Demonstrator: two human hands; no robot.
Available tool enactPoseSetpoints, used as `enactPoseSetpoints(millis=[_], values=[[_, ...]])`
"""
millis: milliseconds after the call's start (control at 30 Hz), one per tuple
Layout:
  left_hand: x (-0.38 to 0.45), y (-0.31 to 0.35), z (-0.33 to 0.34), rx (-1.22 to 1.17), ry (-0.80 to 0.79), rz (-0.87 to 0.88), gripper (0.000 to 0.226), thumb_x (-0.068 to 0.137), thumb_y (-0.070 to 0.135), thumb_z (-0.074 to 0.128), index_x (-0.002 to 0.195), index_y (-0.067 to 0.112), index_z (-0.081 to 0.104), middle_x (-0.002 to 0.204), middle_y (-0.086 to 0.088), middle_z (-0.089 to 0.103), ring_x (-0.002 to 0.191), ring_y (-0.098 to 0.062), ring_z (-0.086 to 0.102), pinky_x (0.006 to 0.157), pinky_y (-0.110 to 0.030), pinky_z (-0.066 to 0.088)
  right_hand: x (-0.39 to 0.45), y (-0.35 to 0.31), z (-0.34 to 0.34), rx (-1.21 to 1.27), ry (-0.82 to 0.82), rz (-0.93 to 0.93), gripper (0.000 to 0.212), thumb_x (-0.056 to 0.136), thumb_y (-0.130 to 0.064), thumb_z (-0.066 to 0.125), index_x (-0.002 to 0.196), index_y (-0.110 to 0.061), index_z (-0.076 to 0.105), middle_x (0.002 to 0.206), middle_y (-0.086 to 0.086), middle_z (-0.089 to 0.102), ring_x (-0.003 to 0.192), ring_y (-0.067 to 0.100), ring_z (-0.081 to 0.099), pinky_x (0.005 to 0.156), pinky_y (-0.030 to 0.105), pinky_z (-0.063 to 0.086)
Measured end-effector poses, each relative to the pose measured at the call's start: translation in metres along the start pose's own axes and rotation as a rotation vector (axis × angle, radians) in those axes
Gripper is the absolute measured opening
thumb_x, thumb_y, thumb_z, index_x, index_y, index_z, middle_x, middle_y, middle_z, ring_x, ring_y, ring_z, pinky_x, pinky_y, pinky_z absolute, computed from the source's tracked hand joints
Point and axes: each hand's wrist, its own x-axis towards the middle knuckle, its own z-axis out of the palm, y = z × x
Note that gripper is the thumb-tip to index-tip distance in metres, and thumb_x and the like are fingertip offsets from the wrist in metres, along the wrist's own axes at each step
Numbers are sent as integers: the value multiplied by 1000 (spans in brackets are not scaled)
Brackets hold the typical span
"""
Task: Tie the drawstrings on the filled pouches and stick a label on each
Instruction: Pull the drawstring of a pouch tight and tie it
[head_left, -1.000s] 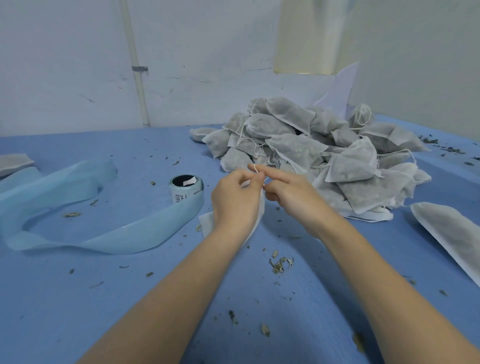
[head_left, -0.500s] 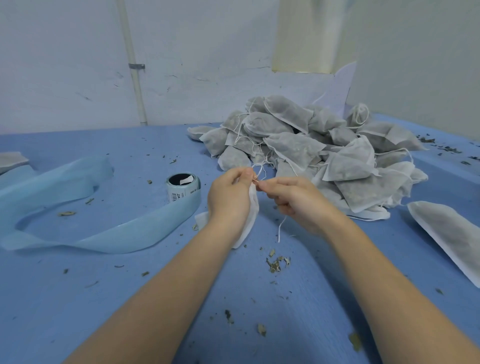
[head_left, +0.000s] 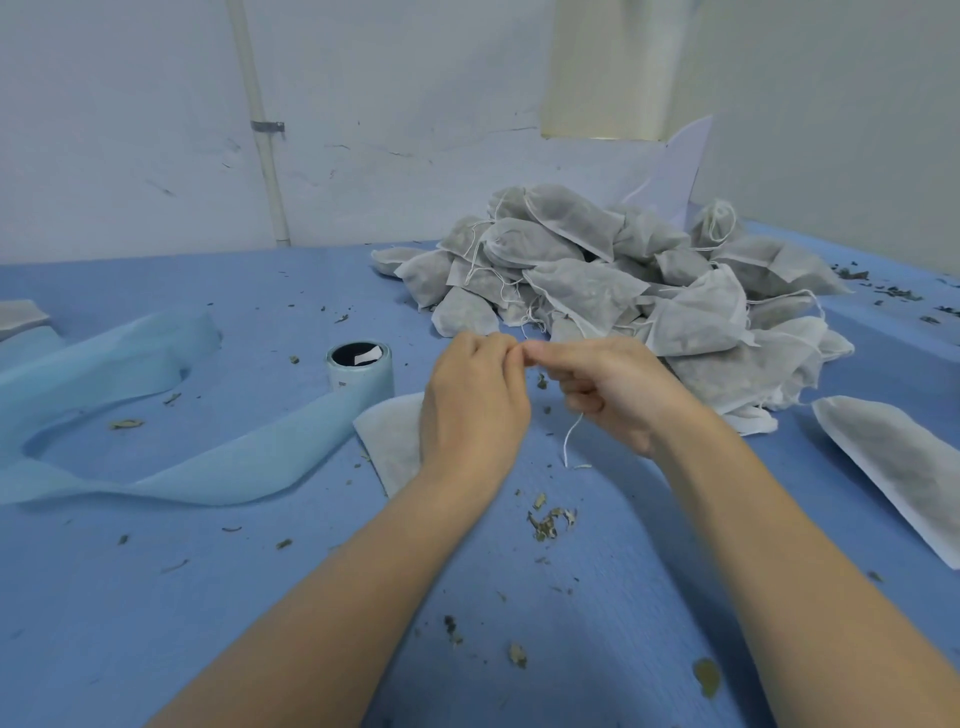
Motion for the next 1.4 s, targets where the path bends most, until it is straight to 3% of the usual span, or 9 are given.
enactPoseSetpoints(millis=[200, 433, 600, 800, 900, 1000, 1067, 1267, 1400], values=[[-9, 3, 1, 45, 37, 63, 23, 97, 23, 47, 93, 7, 63, 94, -8, 58, 89, -25, 53, 72, -27, 31, 1, 0, -1, -38, 104, 34, 10, 80, -7, 72, 71, -9, 73, 50, -8, 38, 43, 5, 27, 39, 15, 25], [-5, 10, 2, -15, -78, -128, 21, 98, 23, 38, 94, 12, 55, 100, -6, 58, 97, -25, 50, 86, -35, 36, 0, -5, 1, 52, 94, 92, 7, 79, -4, 72, 72, -2, 70, 59, 0, 38, 44, 6, 24, 37, 16, 19], [-2, 8, 2, -32, -217, -158, 16, 97, 14, 36, 87, 18, 48, 103, -5, 61, 101, -26, 51, 91, -40, 36, -1, -6, 2, 377, -35, 246, 16, 89, -6, 56, 75, -3, 63, 51, -6, 27, 38, 3, 17, 34, 13, 13], [-7, 9, -3, -354, 15, -84, 19, 94, 23, 52, 112, 22, 58, 105, 6, 59, 100, -14, 54, 85, -26, 40, -2, -8, 3, 485, -42, 290, 24, 92, -9, 55, 69, -7, 61, 52, -5, 30, 41, 3, 17, 35, 12, 13], [-5, 12, -5, -324, 96, -22, 16, 88, 28, 63, 103, 25, 68, 104, 6, 63, 101, -16, 55, 85, -22, 40, -3, -10, 3, 458, -34, 272, 18, 92, -10, 54, 74, -9, 55, 51, -5, 31, 41, 3, 17, 34, 12, 14], [-2, 10, -5, -333, 167, -6, 10, 84, 20, 68, 92, 17, 74, 95, 1, 67, 94, -20, 60, 83, -28, 45, -4, -11, 3, 449, -42, 255, 12, 92, -15, 54, 82, -9, 54, 52, -4, 36, 45, 5, 18, 38, 13, 14], [0, 8, -6, -253, 205, 58, 7, 82, 15, 69, 86, 12, 75, 88, -3, 68, 87, -25, 62, 79, -23, 42, -4, -11, 3, 430, -38, 224, 9, 91, -16, 56, 90, -8, 53, 55, -2, 40, 46, 6, 20, 39, 14, 16], [2, 1, -7, 94, 287, 311, 16, 82, 13, 62, 73, 4, 71, 72, -10, 67, 70, -30, 62, 67, -29, 38, -6, -8, 4, -65, 107, -77, 18, 81, -11, 72, 85, 7, 72, 56, -4, 39, 48, 8, 29, 42, 15, 26], [2, 0, -8, 91, 251, 285, 15, 86, 13, 60, 79, 3, 69, 79, -10, 67, 79, -33, 60, 70, -39, 42, -8, -5, 3, -157, 125, -206, 15, 79, -22, 77, 86, -9, 78, 49, -16, 52, 46, 3, 40, 48, 12, 37]])
